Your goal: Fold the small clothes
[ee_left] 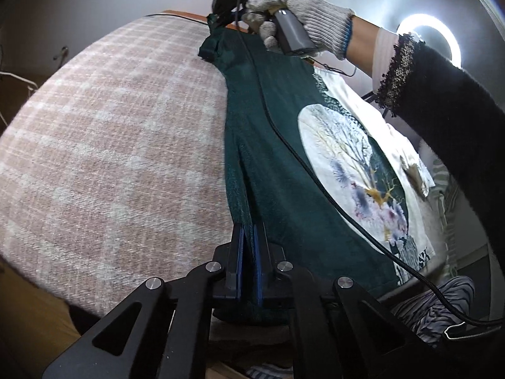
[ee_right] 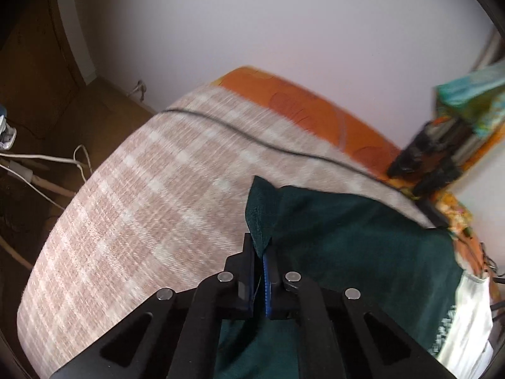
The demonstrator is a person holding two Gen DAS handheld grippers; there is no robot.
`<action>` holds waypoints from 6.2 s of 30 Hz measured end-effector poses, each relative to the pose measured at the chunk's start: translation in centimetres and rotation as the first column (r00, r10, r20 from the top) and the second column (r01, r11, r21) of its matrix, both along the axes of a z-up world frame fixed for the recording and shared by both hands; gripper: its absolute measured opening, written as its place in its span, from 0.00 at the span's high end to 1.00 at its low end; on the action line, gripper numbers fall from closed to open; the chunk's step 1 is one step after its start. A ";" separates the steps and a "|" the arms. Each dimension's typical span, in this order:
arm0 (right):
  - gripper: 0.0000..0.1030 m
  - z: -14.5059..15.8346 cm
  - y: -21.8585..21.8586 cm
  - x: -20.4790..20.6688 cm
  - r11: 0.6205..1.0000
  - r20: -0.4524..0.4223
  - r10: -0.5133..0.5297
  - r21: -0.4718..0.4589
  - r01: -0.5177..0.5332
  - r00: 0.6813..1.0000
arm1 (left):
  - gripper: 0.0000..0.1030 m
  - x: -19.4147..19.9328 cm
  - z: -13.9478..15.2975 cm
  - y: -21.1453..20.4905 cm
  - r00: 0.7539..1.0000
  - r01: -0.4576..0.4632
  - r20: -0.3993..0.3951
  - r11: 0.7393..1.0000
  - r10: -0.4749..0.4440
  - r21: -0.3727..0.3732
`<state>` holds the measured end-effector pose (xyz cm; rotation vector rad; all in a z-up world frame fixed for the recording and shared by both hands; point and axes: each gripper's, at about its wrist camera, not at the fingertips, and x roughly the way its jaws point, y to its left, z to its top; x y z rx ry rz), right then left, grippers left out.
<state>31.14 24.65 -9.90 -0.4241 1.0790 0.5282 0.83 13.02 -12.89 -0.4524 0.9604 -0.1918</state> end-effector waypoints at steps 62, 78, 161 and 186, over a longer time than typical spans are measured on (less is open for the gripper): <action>1.00 0.7 -27.9 5.4 0.875 -0.132 -0.380 0.269 0.402 0.915 | 0.96 -1.3 1.9 -13.1 0.909 0.342 0.103 0.863 -0.405 0.372; 0.46 1.0 -32.7 5.0 0.840 -0.115 -0.446 0.291 0.459 0.888 | 0.68 -1.3 3.0 -13.3 0.896 0.369 0.129 0.875 -0.424 0.315; 0.38 8.6 -38.2 -16.8 0.909 0.017 -0.292 0.316 0.272 0.956 | 0.69 -1.7 4.2 -14.2 0.904 0.335 0.170 0.897 -0.393 0.290; 0.38 6.9 -59.4 -18.3 0.747 -0.072 -0.544 0.411 0.522 0.836 | 0.53 -3.2 4.2 -35.4 0.631 0.648 0.231 0.667 -0.741 0.369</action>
